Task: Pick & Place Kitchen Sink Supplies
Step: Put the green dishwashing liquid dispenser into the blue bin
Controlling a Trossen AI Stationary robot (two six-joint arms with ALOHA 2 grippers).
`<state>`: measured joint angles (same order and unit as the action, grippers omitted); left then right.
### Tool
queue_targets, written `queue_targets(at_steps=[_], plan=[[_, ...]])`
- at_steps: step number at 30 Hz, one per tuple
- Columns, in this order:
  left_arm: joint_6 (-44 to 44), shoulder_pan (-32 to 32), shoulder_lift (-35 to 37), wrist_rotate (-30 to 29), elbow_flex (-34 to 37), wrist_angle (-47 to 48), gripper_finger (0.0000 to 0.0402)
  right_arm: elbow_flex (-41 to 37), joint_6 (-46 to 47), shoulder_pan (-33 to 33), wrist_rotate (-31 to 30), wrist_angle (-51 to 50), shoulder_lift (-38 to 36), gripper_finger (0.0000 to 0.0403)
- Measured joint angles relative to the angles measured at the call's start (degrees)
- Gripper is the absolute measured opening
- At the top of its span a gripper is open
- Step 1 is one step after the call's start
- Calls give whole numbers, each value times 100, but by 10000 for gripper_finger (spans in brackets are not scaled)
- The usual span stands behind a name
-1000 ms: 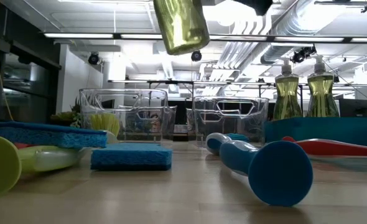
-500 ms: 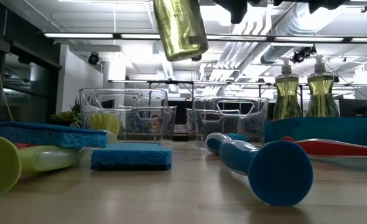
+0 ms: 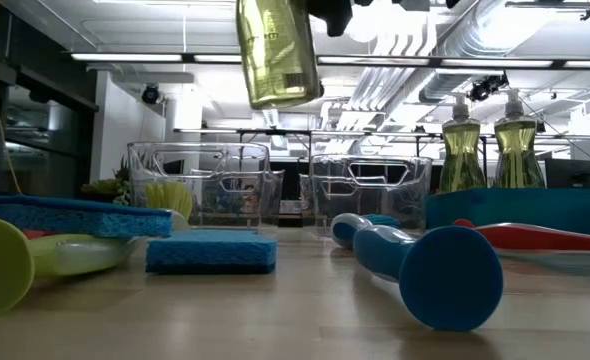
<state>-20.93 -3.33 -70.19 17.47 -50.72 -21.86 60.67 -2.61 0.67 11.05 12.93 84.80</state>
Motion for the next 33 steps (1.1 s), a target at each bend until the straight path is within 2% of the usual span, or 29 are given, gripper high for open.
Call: queue_targets(at_steps=[6,12,22,31,33], plan=[[-2,-2,0,-4,4,51,275,206,-165,-4,181,-354,61,304],[-2,2,0,-133,3,149,274,193,-426,-7,-144,-1118,-120,304],[28,-4,0,-210,-4,285,274,193,-838,108,256,-1290,-145,305],[48,-4,-15,-229,-4,366,274,193,-1080,201,229,-1203,-145,327],[67,-4,-15,-220,-4,358,274,193,-1109,201,41,-1131,-145,334]])
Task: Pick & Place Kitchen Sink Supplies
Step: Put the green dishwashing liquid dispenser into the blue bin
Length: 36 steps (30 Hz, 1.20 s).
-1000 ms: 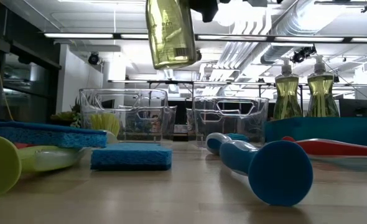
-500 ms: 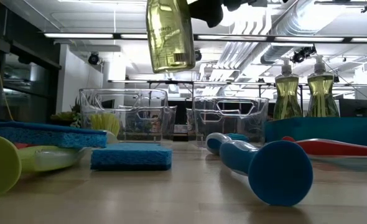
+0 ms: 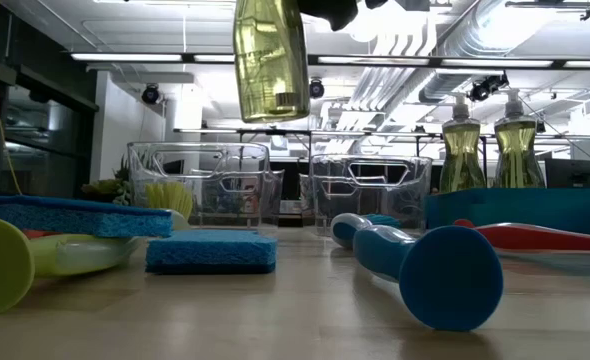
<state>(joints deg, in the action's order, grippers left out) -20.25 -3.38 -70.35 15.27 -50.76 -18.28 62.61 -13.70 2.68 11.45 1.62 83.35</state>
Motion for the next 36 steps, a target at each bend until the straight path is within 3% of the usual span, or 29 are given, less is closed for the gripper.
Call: queue_targets(at_steps=[3,29,36], plan=[[-2,0,-1,2,0,7,274,0,-41,-16,-197,38,-4,341],[-94,0,-11,41,0,-118,274,-7,686,0,449,2085,1011,341],[-90,-2,-11,42,0,-120,274,-4,750,38,453,2248,1050,310]])
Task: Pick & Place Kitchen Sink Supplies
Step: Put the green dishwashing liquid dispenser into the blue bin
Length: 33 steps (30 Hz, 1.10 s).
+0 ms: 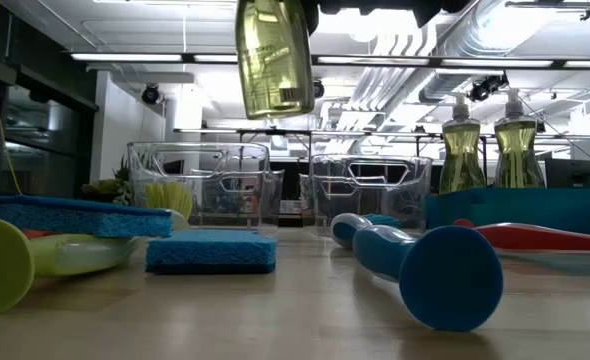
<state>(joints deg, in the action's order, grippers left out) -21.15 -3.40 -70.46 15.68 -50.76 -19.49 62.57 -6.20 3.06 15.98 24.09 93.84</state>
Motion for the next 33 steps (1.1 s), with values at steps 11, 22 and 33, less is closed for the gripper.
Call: queue_targets(at_steps=[11,22,33], plan=[[1,-2,0,-9,0,-2,274,2,20,58,-321,-2,0,237],[-1,-2,0,11,2,13,272,4,24,62,-287,-39,-4,182],[-146,6,21,-254,-9,-121,357,-17,378,41,-1086,-214,-15,186]])
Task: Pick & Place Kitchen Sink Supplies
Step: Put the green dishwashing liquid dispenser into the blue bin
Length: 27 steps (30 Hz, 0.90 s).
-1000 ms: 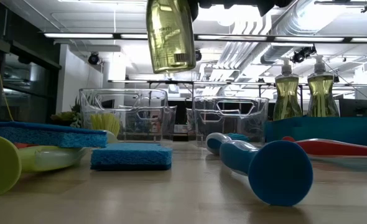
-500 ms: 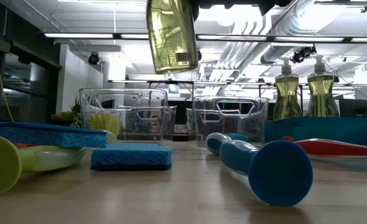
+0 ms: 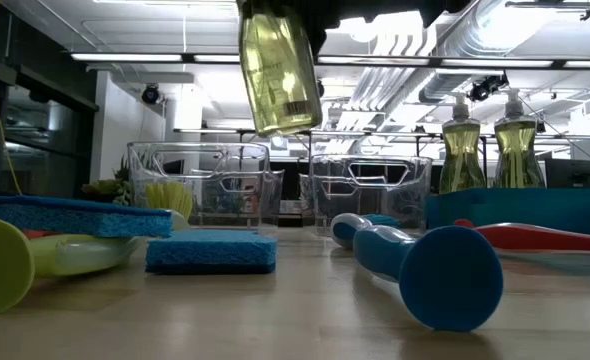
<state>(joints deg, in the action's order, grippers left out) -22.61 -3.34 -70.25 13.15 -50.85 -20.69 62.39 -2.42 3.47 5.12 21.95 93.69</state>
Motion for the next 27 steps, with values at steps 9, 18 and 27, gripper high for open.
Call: queue_targets(at_steps=[9,18,27], plan=[[37,16,365,-225,-2,276,365,4,-202,-33,-1423,-581,-488,186],[43,-131,945,-474,15,1402,366,-55,-210,-51,-2799,-1290,-1272,186],[-385,-962,1013,-1250,11,1619,366,-1119,77,36,-3694,-1546,-2714,186]])
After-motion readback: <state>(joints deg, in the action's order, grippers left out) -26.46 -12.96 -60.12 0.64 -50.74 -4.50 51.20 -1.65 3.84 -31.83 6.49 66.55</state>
